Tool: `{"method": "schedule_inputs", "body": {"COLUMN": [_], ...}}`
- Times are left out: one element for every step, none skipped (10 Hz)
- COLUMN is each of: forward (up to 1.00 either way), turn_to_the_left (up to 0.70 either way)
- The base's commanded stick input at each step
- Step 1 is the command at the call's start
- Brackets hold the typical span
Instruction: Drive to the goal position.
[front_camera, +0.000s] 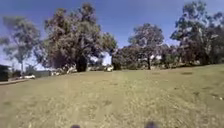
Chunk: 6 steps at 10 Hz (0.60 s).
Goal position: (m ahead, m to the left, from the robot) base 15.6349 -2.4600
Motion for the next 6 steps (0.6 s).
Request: {"method": "schedule_inputs", "body": {"forward": [1.00,1.00,1.00,1.00,1.00,1.00], "turn_to_the_left": [0.00,0.00,0.00,0.00,0.00,0.00]}}
